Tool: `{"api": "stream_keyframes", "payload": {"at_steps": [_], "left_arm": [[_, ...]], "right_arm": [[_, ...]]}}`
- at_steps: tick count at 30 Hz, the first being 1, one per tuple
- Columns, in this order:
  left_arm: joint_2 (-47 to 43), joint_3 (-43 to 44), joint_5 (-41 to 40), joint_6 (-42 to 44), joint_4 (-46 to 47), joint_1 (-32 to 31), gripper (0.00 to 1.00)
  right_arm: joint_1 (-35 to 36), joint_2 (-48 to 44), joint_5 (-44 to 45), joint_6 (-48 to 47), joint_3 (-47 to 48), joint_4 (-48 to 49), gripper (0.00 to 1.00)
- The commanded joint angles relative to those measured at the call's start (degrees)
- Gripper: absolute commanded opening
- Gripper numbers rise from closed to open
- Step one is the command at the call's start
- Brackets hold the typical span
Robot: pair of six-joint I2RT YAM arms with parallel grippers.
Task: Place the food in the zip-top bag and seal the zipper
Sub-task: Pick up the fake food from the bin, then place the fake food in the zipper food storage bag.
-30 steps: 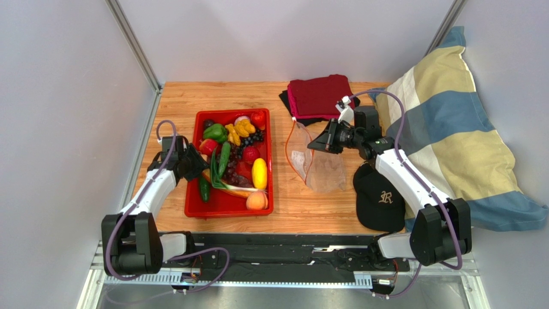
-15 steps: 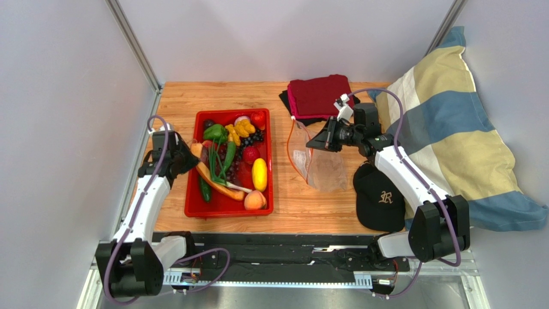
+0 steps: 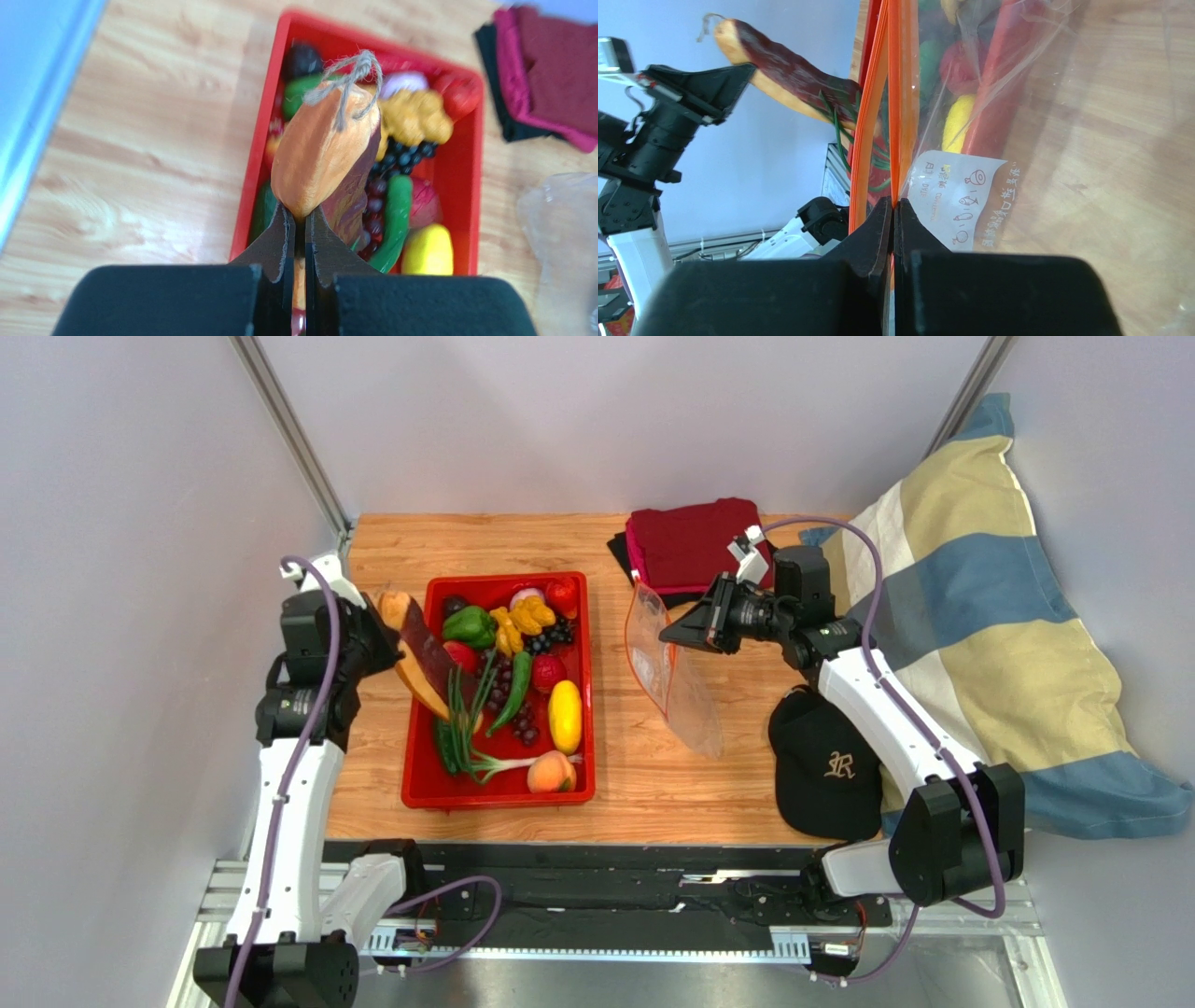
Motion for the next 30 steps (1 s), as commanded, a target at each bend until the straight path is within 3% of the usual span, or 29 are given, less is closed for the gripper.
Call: {"api": "stream_keyframes", "payload": {"at_steps": [1,9,17,24,30], "left_arm": [[-2.44,9.73,-0.62,5.3,1.96,0.03,0.0],[1.34,25.37,4.39,2.49,1.87,-3.04,0.0],[11.0,37.93,-2.89,2.4,1.96,-22.44,0.0],[20.76,48.14,-6.86,-0.05,-0.05,-31.51,0.0],[28.93,57.11,-8.61,-3.31,-3.05,-35.38,0.0]], "right_arm": [[0.2,-1.42,-0.81,5.54,2.67,5.82,0.0],[1.96,-1.51,3.49,5.46,4.34,4.95,0.0],[6.35,-0.72,17.54,4.93,9.17,-2.86,0.0],[9.08,0.6,29.14,5.2,12.25,-7.7,0.0],[10.13,2.44,34.33,4.05,14.27,-9.45,0.0]]}}
